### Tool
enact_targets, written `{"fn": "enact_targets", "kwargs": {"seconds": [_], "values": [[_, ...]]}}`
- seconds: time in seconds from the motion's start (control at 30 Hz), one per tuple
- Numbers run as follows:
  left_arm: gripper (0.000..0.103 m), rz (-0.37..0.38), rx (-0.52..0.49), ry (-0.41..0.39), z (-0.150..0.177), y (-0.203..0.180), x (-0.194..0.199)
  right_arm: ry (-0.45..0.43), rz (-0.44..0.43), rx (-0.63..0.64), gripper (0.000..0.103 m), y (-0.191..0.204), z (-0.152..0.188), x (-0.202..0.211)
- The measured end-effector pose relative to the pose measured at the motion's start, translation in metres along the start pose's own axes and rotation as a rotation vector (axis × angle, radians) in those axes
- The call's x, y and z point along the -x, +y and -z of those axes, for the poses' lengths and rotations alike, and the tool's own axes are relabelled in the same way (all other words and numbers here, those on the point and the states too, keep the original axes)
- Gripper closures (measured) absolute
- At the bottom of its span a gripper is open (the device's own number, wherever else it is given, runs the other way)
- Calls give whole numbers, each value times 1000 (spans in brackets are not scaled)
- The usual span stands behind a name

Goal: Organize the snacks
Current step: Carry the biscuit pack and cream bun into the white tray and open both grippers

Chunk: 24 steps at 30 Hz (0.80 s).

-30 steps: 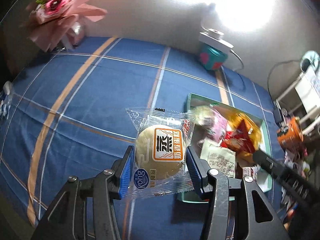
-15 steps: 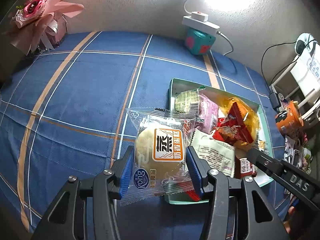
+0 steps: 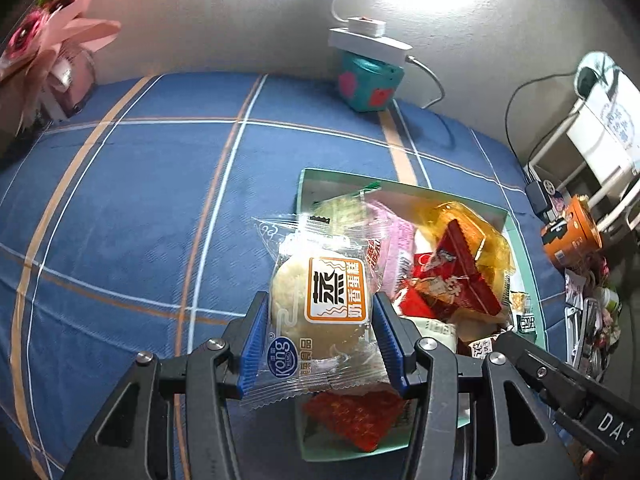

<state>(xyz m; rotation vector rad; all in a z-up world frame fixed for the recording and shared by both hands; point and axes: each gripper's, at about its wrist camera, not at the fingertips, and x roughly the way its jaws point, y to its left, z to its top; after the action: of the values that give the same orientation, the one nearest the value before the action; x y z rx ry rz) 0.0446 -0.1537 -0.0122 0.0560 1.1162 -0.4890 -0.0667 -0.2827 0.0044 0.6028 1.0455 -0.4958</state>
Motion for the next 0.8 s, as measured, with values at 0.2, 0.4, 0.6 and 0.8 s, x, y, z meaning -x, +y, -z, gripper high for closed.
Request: {"fn": "enact_targets", "kwargs": {"seconds": [0.2,0.4,0.6,0.8], "values": [[50,42,-25,17,2,-13,-7,8,-3,-11,52,-2,-2,-2],[50,102,10,63,5,-12,-18,14,-1,-31,52,-10,-2,-4],[50,110,33,70,8,-10,-22,25,5,-39,52,-13,-3,-8],[35,110,47,65,7,-7,-16,44,17,-46,51,-15,-2,-14]]}}
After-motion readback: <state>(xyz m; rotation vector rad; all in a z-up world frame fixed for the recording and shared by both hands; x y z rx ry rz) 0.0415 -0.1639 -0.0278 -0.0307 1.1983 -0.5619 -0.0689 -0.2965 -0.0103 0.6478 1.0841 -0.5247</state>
